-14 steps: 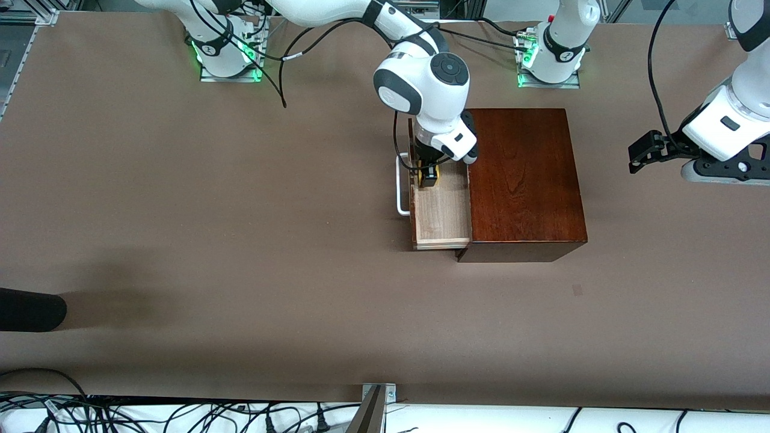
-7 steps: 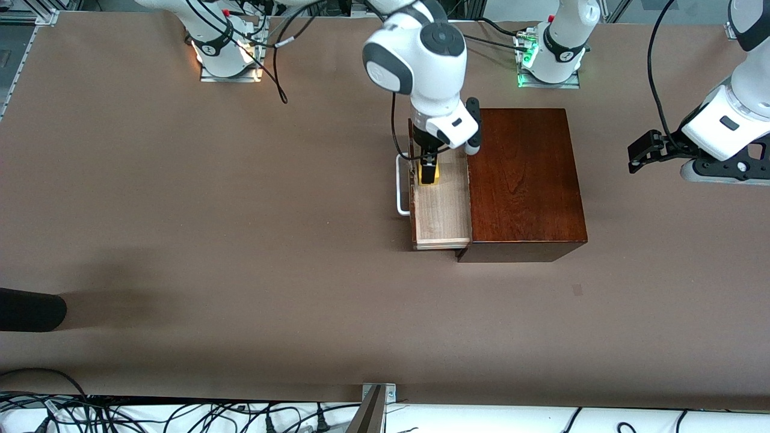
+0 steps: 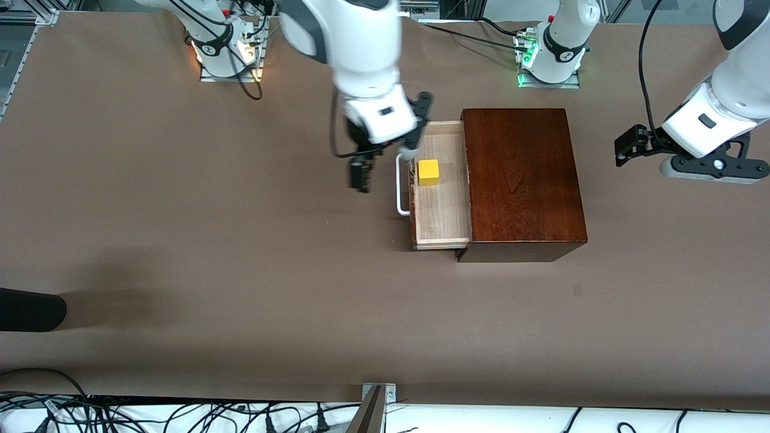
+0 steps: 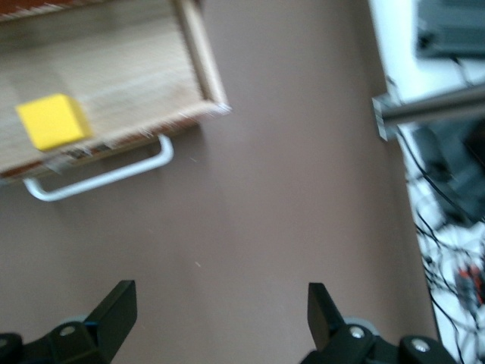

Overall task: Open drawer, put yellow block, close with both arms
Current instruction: 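Open the right gripper and raise it out of the drawer, then withdraw the right gripper while the left gripper reaches the drawer front, then push the drawer front into the box with the left gripper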

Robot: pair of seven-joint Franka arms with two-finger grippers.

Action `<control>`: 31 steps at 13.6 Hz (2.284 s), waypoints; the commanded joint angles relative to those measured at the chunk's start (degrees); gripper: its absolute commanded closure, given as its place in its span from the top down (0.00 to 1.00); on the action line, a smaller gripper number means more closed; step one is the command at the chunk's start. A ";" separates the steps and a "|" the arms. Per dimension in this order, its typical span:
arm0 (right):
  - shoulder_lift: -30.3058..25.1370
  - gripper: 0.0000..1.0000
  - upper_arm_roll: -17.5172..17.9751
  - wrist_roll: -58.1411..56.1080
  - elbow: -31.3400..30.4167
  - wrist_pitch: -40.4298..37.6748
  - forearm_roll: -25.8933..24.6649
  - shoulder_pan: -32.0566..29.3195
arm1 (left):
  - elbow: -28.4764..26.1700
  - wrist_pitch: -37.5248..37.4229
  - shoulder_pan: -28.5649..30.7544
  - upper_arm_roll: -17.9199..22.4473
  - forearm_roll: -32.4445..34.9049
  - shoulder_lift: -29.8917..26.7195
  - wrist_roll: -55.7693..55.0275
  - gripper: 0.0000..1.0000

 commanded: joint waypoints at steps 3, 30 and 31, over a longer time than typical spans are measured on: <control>-1.58 1.00 -3.15 -0.20 -1.07 6.82 1.81 -6.80 | 0.32 -3.79 -0.46 -5.48 -3.00 1.95 20.70 1.00; -23.64 1.00 -3.85 20.44 -26.82 -6.16 9.56 -28.45 | 15.09 20.82 -24.54 -20.08 13.41 39.48 33.92 1.00; -23.64 1.00 -3.84 21.50 -26.82 -6.16 9.47 -28.35 | 15.01 20.73 -24.90 -20.08 14.21 39.48 34.70 1.00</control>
